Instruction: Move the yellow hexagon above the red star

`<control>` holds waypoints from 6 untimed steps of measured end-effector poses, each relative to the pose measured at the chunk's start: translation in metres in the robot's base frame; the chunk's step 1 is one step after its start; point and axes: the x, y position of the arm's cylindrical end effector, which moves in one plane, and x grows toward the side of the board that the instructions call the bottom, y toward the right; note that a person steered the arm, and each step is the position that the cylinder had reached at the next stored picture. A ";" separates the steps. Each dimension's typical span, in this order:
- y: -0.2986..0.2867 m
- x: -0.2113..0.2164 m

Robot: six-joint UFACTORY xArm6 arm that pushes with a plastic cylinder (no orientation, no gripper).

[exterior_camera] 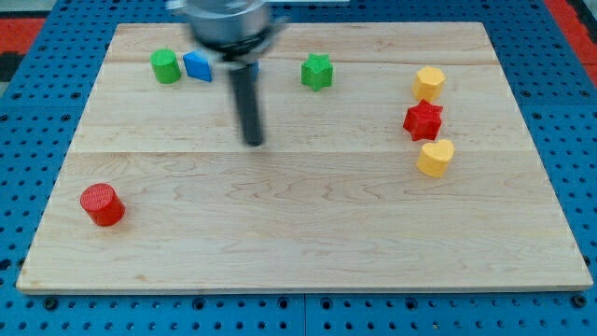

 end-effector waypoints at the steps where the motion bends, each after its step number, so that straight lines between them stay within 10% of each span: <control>1: 0.077 -0.051; 3: 0.153 -0.115; 6: 0.206 -0.043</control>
